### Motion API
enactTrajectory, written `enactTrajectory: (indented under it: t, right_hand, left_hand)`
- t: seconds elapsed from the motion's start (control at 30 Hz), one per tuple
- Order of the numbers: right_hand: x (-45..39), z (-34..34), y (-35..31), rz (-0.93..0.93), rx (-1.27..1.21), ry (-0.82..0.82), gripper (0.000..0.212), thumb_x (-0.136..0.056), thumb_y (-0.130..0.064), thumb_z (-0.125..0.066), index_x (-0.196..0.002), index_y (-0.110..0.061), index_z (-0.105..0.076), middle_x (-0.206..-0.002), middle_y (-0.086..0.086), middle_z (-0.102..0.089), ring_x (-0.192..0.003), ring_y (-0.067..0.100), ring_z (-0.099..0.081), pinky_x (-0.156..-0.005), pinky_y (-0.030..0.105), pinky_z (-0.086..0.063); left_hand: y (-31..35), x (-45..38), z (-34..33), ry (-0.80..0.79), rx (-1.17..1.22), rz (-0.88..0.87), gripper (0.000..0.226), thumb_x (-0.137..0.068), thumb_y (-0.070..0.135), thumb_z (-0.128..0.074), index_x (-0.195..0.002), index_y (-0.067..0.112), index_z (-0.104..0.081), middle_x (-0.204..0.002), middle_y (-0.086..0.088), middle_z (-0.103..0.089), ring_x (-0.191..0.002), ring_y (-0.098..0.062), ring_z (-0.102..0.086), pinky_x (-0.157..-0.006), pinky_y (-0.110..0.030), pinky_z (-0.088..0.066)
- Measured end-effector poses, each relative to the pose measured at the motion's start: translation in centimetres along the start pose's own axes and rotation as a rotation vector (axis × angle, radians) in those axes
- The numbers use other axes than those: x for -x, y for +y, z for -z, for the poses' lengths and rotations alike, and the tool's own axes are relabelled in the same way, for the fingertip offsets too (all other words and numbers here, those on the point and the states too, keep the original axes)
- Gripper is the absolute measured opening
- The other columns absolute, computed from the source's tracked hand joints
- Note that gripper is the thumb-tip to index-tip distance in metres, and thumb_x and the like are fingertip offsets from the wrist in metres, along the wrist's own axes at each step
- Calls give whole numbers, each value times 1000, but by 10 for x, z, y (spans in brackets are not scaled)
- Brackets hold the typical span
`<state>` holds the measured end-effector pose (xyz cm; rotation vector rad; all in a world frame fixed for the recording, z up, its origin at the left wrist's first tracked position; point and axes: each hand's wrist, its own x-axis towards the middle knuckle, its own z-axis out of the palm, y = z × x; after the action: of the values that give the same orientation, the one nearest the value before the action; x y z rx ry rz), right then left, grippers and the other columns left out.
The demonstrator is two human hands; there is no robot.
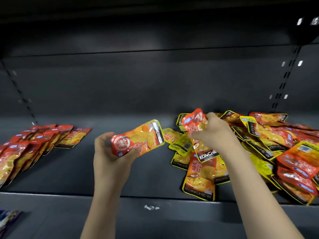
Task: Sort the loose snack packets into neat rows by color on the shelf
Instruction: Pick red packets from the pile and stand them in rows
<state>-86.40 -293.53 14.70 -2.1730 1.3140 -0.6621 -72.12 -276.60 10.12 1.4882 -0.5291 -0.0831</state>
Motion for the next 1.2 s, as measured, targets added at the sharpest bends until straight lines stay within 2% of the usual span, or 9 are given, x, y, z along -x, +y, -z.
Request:
enactTrajectory:
  t: [0.2,0.33,0.43,0.53,0.63,0.77,0.87,1.07,1.2]
  right_hand:
    - [-4,-28,-47,127,-251,9,30,-84,-29,-66,-103,-13,-50,-87,-1,-60,-83,21,-57,-66,32,-40]
    - [-7,-57,-78,144,-298,-77,26,-86,-24,-61,-102,-13,-44,-84,-1,-57,-79,18,-56,-57,27,-38]
    - [-6,-82,-109,151,-298,-127,25,-86,-22,-58,-103,-12,-43,-87,0,-57,-85,23,-56,-62,31,-39]
    - [-5,-108,-137,147,-313,-180,23,-86,-22,-57,-103,-14,-44,-89,-1,-58,-81,17,-55,-62,28,-40]
    - [-8,-134,-163,147,-282,-242,17,-86,-21,-55,-100,-16,-47,-89,-2,-58,-79,13,-55,-61,26,-41]
    - [-17,-167,-195,123,-284,-285,11,-85,-20,-56,-95,-22,-57,-95,-3,-66,-87,16,-63,-79,33,-51]
    - [-22,-190,-219,114,-318,-320,8,-87,-21,-58,-95,-21,-61,-95,-3,-68,-88,16,-66,-83,35,-53]
    - [-24,-239,-249,46,-394,-428,5,-84,-19,-68,-88,-20,-66,-94,-1,-71,-89,17,-68,-84,34,-53]
    - [-24,-270,-254,-62,-482,-481,10,-81,-10,-72,-86,-17,-66,-86,2,-71,-77,16,-68,-68,27,-55]
  left_hand:
    - [6,-33,36,73,50,-51,62,-64,6,-84,-112,25,-51,-96,-2,-68,-70,-4,-65,-64,-19,-50]
    - [19,-60,60,41,130,-119,35,-72,0,-76,-101,13,-62,-83,5,-68,-66,0,-61,-61,-9,-47]
    - [22,-88,89,-28,213,-55,8,-85,8,-66,-86,15,-68,-75,2,-68,-71,-15,-63,-69,-30,-55]
    - [21,-116,116,-65,224,7,7,-89,22,-64,-85,17,-67,-82,-10,-63,-79,-32,-65,-75,-54,-55]
    - [17,-143,142,-13,191,35,11,-90,22,-62,-80,17,-63,-71,-4,-61,-63,-17,-61,-64,-35,-54]
    - [3,-179,179,-37,137,120,18,-93,27,-57,-85,14,-67,-77,-11,-64,-70,-26,-62,-71,-43,-52]
    - [-8,-203,205,-49,127,161,18,-93,28,-58,-89,14,-68,-80,-12,-68,-73,-29,-65,-70,-46,-55]
    - [-20,-240,238,-101,171,179,13,-88,26,-61,-85,15,-67,-72,-8,-63,-65,-26,-62,-65,-40,-53]
    - [-21,-254,249,-187,163,178,14,-90,25,-59,-86,13,-63,-67,-2,-63,-57,-18,-64,-51,-26,-52]
